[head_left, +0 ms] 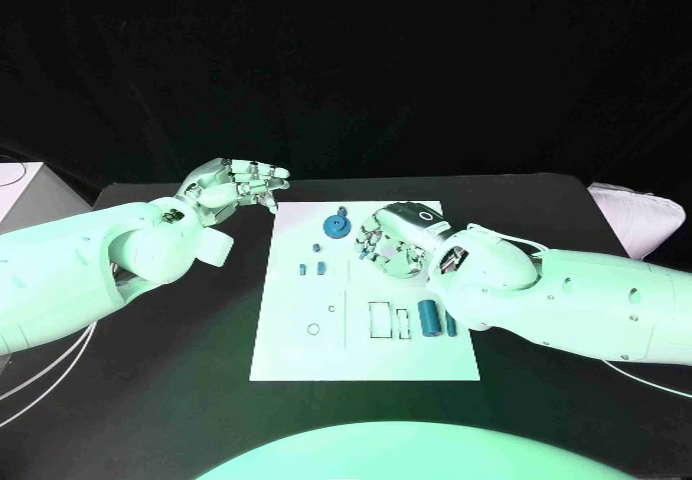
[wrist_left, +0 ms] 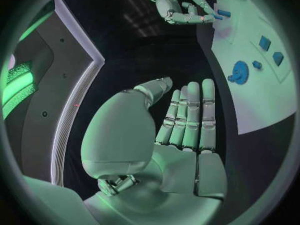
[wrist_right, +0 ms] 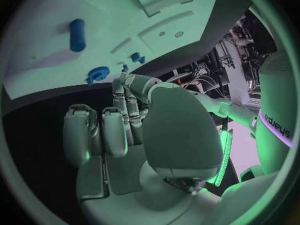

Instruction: Assemble the parts on the task board

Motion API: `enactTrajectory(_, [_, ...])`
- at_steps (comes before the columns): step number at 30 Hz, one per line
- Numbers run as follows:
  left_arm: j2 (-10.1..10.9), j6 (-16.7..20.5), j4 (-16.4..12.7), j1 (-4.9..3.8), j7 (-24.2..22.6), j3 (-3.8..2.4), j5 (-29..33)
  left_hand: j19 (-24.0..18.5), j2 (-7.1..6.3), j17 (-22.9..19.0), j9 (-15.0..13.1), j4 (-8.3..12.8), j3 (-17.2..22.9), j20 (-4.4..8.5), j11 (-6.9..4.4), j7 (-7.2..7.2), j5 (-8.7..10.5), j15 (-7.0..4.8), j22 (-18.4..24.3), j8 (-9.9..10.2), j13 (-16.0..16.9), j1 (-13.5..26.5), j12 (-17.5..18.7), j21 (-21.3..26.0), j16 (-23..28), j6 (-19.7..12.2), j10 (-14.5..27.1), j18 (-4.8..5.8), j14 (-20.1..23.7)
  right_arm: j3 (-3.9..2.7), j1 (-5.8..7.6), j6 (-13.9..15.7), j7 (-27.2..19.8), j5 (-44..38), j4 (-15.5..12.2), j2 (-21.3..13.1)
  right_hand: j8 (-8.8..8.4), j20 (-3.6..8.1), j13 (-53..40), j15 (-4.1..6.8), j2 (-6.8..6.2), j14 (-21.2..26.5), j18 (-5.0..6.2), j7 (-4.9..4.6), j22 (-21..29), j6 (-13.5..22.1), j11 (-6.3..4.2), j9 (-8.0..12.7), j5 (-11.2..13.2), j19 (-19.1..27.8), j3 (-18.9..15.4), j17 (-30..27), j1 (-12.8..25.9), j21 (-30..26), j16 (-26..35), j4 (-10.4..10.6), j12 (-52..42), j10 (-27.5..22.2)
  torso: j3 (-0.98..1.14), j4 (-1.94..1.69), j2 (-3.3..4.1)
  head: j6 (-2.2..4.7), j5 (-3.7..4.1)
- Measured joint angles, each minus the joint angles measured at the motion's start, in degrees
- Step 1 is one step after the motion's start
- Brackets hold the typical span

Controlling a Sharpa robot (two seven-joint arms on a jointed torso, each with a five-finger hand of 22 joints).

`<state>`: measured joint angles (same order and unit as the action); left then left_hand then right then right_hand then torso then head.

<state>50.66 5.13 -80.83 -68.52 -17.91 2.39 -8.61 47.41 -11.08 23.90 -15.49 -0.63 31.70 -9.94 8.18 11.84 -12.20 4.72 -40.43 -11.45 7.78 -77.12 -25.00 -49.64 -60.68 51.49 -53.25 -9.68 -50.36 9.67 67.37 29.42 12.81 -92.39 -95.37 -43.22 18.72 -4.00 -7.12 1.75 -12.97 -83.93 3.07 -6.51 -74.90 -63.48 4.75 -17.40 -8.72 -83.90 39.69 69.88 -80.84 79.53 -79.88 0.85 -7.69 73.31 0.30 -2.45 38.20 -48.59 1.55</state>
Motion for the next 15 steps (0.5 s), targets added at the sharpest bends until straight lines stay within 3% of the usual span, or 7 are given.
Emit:
enactTrajectory(5, [-0.1, 0.0, -0.3, 0.01, 0.0, 0.01, 0.0, 0.0, 0.00, -0.1, 0.0, 0.0, 0.0, 0.00, 0.22, 0.00, 0.00, 0.00, 0.1, 0.0, 0.0, 0.0, 0.0, 0.0, 0.0, 0.0, 0.2, 0.00, 0.0, 0.26, -1.71, -0.3, -0.4, -0.5, -0.1, 2.6, -0.01, 0.00, 0.0, 0.00, 0.00, 0.0, 0.00, 0.00, 0.0, 0.0, -0.07, 0.0, 0.1, 0.0, 0.3, -0.2, 0.0, 0.0, 0.0, -0.1, 0.0, 0.1, -0.04, -0.07, 0.00, -0.18, -1.31])
enactTrajectory(15, [-0.3, 0.0, -0.7, 0.01, 0.1, 0.02, 0.0, 0.0, 0.00, -0.1, 0.0, 0.2, -0.2, 0.00, 0.22, 0.00, 0.00, 0.00, 0.1, 0.0, 0.0, 0.0, 0.0, 0.0, 0.0, 0.0, 0.2, 0.00, 0.0, 1.11, -4.57, -2.1, -1.0, -1.6, 1.8, 6.1, -0.18, 0.00, 0.0, -0.01, 0.24, 0.0, 0.00, 0.03, 0.0, 0.0, -0.07, 0.0, -0.2, 0.0, 0.4, -0.3, 0.3, 0.0, 0.0, -0.1, 0.0, 0.1, -0.04, 0.00, 0.06, -0.59, -2.97])
